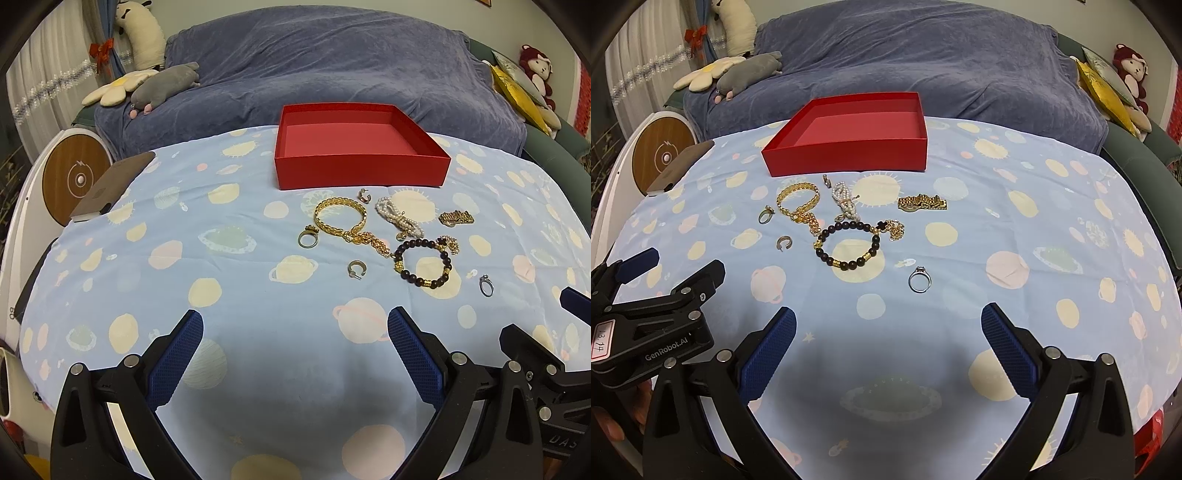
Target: Organize jewelry
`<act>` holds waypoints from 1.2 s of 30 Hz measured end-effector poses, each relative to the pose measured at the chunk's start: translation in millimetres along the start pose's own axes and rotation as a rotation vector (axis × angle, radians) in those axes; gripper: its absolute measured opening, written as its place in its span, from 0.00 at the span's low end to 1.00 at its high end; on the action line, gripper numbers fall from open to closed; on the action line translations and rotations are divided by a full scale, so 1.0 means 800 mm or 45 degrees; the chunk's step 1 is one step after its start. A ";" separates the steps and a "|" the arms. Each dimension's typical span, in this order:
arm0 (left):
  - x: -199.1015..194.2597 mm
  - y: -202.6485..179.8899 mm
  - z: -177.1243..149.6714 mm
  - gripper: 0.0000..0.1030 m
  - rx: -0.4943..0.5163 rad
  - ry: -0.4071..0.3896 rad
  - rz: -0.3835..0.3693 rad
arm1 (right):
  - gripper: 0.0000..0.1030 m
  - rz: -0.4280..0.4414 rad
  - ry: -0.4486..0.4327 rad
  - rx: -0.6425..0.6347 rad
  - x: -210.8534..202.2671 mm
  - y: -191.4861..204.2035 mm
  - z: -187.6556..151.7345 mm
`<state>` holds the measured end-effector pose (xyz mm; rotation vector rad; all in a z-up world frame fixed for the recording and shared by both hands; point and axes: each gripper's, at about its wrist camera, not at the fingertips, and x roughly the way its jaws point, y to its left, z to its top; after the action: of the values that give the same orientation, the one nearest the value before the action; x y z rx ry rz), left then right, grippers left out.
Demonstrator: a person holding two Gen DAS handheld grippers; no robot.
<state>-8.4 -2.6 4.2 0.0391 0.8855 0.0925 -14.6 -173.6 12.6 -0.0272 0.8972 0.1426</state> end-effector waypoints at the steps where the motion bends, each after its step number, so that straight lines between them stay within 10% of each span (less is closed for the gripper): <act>1: 0.000 0.000 0.000 0.95 -0.003 0.002 0.001 | 0.95 0.002 0.000 0.001 0.000 0.000 0.000; 36: -0.003 -0.012 -0.003 0.95 0.006 0.014 -0.022 | 0.95 0.010 -0.004 0.016 -0.003 -0.001 -0.002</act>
<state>-11.3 -12.8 4.2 0.0351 0.8965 0.0743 -17.3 -174.5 13.4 -0.0117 0.8954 0.1444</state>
